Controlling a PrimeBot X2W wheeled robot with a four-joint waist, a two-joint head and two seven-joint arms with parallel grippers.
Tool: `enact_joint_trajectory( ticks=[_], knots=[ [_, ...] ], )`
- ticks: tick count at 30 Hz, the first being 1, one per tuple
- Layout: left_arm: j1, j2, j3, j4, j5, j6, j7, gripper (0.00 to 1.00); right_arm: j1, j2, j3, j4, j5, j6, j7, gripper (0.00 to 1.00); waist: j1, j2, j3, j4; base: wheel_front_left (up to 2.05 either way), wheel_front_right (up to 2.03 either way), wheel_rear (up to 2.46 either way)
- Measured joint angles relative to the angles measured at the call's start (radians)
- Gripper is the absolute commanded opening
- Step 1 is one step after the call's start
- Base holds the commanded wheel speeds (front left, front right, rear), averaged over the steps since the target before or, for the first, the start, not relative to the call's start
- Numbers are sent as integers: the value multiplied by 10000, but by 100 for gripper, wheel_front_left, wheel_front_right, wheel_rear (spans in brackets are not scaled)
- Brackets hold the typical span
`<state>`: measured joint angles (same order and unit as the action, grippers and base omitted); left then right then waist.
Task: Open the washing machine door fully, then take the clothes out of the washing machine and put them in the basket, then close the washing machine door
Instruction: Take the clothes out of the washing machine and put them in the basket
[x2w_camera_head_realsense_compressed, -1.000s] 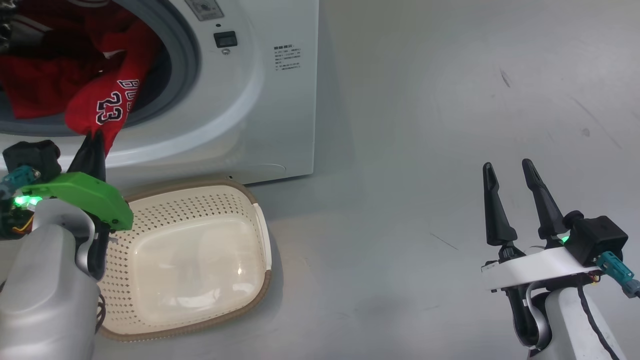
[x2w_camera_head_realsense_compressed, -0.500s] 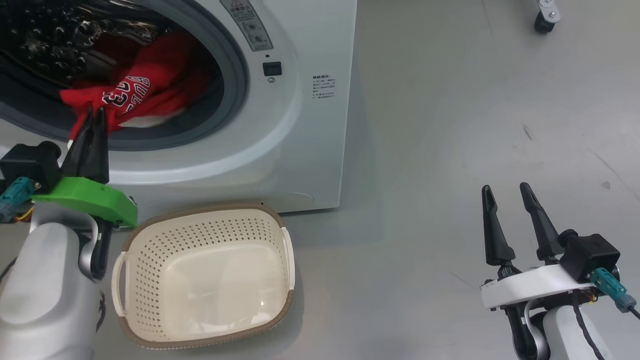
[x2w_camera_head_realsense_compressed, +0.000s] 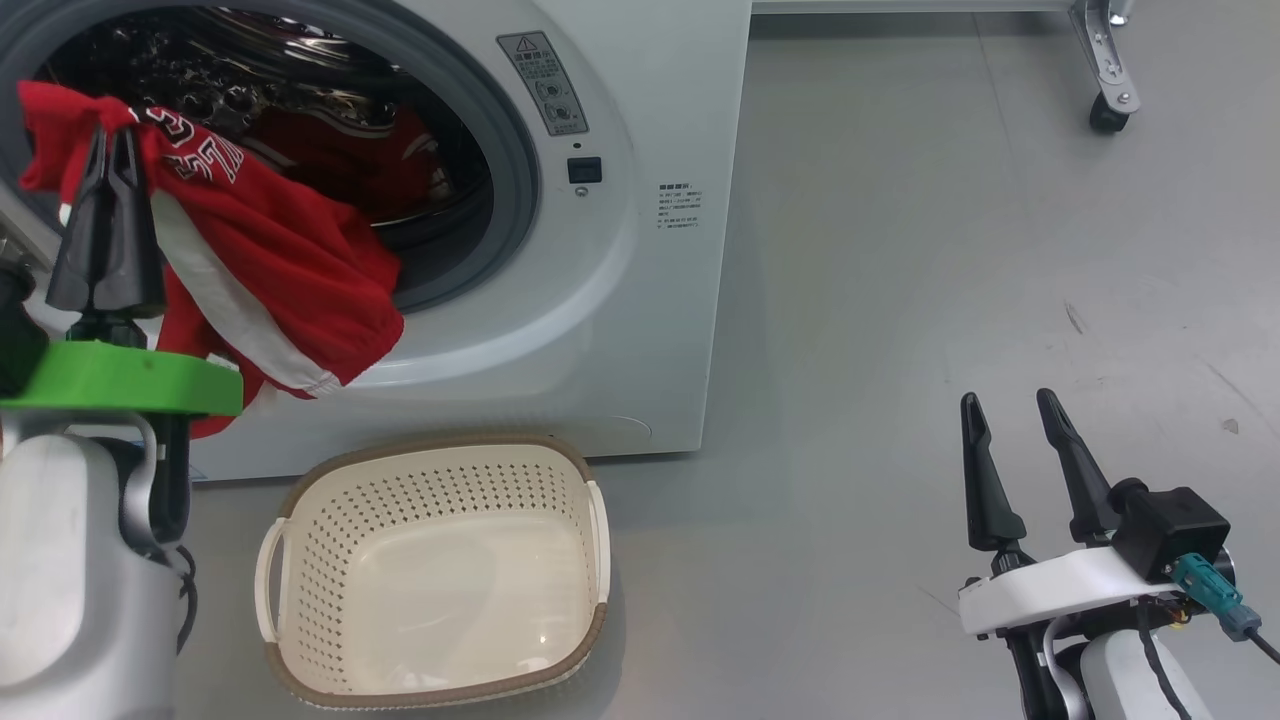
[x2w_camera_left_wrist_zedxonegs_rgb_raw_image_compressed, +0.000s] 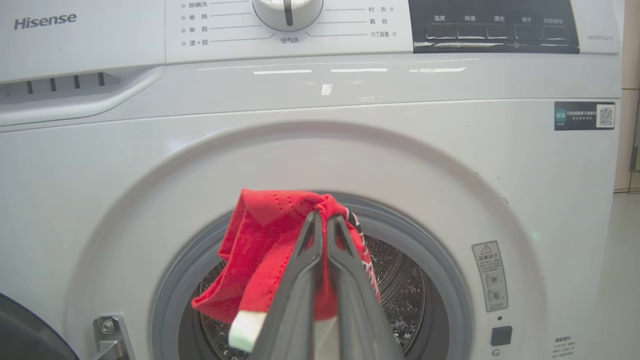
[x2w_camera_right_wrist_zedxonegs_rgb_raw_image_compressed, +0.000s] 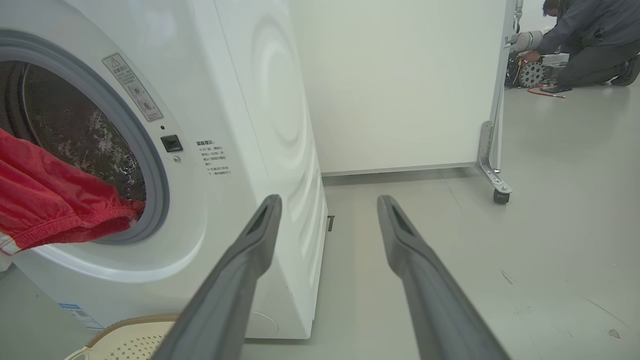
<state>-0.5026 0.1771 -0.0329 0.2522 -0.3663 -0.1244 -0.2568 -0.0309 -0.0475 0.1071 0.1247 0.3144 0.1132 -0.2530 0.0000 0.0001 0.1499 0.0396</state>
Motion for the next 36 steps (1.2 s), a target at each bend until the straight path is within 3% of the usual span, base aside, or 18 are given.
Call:
enact_joint_trajectory(
  ticks=[5, 13, 36],
  knots=[
    [599, -50, -86, -90, 73, 0, -6, 0, 2, 2, 31, -6, 0, 2, 0, 100, 0, 0, -29, -6, 0, 0, 0],
    [2060, -79, -869, 917, -144, -10, 443, 0, 5, 12, 190, -88, 0, 23, 0, 100, 0, 0, 153, -130, 0, 0, 0],
    [2315, 334, -2318, 2859, -201, -12, 2109, 0, -302, -2, 372, -483, -119, 82, 0, 100, 0, 0, 1704, -978, 0, 0, 0]
  ],
)
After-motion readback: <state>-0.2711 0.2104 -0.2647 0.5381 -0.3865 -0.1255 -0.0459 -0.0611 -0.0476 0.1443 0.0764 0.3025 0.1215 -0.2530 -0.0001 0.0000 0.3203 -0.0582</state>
